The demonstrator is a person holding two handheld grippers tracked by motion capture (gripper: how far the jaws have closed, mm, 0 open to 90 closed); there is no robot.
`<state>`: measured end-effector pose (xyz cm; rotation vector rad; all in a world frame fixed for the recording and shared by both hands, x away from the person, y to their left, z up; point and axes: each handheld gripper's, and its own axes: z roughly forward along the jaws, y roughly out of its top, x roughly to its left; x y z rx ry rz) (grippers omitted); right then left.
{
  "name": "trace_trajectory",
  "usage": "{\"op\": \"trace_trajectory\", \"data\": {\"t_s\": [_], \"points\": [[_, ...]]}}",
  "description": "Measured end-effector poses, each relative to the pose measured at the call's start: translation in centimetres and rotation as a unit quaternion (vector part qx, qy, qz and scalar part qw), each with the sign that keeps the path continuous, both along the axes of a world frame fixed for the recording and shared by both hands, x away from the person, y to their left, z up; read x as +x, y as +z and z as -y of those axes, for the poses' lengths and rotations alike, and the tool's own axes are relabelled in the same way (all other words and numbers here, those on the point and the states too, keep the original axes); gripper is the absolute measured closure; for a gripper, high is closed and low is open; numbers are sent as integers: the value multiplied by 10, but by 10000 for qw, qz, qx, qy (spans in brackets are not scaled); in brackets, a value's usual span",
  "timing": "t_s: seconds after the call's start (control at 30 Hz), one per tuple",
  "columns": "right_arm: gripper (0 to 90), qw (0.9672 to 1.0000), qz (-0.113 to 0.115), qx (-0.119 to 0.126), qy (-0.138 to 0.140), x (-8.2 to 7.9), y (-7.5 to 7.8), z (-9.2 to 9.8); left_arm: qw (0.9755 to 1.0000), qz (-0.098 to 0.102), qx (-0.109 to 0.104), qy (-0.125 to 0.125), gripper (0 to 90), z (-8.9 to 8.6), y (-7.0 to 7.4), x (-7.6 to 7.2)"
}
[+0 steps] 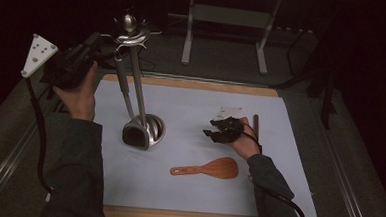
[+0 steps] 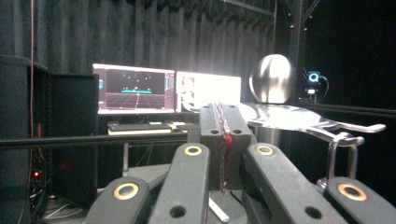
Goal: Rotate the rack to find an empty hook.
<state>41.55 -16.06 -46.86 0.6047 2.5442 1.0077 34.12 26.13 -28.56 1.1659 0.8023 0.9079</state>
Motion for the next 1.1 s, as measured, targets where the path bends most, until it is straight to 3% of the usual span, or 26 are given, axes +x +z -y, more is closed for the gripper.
{"op": "trace_trajectory", "data": {"t_s": [0.37, 0.67, 0.9, 1.1], "points": [[515, 10000, 2, 31, -21, 0, 0, 2, 9999, -149, -64, 29, 899, -1, 3, 14], [514, 10000, 41, 22, -59, -1, 3, 6, 9995, -295, 59, 31, 894, -2, 4, 15], [513, 9999, 79, 1, -122, -2, 8, 16, 9974, -568, 454, 21, 873, -6, -10, 3], [512, 9997, 123, -29, -205, -3, 10, 26, 9946, -893, 525, 58, 854, -19, -35, -9]]}}
